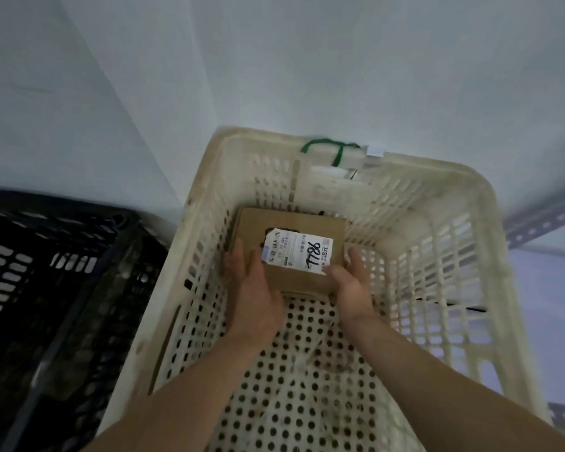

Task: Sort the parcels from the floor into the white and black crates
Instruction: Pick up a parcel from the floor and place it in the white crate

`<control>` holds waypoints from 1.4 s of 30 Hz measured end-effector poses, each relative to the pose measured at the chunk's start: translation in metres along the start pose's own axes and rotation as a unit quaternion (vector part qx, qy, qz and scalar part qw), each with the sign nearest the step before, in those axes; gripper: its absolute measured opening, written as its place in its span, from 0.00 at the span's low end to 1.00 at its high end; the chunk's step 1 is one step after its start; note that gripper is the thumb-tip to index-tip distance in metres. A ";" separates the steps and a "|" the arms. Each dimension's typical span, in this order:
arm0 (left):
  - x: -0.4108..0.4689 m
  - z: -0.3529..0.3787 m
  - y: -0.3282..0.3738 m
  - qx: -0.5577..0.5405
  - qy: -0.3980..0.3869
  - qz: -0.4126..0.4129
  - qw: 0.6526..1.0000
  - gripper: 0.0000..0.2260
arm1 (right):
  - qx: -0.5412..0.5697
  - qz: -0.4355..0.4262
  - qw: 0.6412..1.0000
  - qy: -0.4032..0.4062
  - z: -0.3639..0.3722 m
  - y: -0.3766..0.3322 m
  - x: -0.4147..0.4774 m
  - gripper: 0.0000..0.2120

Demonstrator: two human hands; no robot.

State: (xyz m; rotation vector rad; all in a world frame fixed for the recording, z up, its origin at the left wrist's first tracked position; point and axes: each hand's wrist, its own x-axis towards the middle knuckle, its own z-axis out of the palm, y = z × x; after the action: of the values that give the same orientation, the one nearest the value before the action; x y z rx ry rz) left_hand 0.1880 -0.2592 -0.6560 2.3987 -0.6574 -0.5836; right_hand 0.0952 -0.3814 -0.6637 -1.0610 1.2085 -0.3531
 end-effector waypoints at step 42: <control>-0.190 -0.204 0.098 -0.079 0.040 0.037 0.995 0.31 | -0.158 -0.245 0.942 -0.164 -0.015 -0.135 -0.241 0.35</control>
State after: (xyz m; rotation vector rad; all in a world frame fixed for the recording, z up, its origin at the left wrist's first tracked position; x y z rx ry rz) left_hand 0.1173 -0.1366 -0.3959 2.2287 -0.6393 -0.4870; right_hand 0.0319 -0.2825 -0.4127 -1.6370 0.7023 -0.3517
